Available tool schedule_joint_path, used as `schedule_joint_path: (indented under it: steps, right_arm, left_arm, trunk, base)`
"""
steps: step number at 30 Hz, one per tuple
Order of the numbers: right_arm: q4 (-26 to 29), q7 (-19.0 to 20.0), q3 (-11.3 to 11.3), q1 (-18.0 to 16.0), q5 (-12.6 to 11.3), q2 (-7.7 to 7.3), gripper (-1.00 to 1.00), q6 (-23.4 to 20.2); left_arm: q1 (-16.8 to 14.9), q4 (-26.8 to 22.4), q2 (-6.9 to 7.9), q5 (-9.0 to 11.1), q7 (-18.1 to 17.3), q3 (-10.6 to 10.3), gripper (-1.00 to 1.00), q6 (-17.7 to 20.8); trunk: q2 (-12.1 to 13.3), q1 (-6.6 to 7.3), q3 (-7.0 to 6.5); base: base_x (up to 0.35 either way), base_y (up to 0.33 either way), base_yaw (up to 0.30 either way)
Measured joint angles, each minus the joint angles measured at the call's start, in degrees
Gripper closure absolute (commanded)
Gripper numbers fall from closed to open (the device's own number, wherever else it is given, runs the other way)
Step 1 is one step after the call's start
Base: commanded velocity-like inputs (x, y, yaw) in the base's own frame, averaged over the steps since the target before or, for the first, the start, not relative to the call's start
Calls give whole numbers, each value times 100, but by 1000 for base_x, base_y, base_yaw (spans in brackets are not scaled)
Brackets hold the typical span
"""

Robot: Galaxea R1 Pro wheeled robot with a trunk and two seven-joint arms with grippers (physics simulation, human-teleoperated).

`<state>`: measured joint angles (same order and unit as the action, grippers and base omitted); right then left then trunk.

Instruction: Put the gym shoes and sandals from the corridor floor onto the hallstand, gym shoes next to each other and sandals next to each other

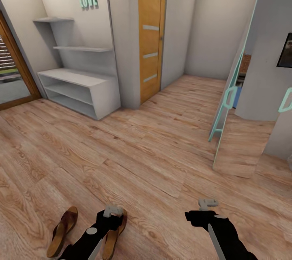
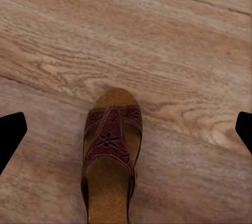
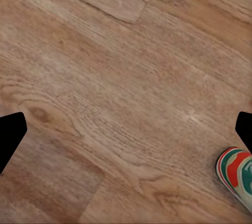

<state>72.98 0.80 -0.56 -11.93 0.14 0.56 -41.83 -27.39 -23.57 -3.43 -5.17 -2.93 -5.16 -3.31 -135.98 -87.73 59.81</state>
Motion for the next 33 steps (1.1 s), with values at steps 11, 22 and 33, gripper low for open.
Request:
schedule_joint_path:
  steps: [11, 22, 33]
  right_arm:
    - [-1, 1, 0, 0, 1, 3, -100, 0]
    - [-1, 0, 0, -1, 1, 3, -100, 0]
    - [0, -1, 0, 0, 6, 2, -100, -1]
  left_arm:
    - [1, -2, 1, 0, 0, 0, -100, 1]
    - [1, -2, 1, 0, 0, 0, -100, 1]
    - [0, -1, 54, 0, 3, 11, -100, -27]
  trunk:
    - [-441, -242, 301]
    - [-729, -406, 620]
    - [-742, -432, 943]
  base:
    - [0, 0, 19]
    - [0, 0, 77]
    - [0, 0, 47]
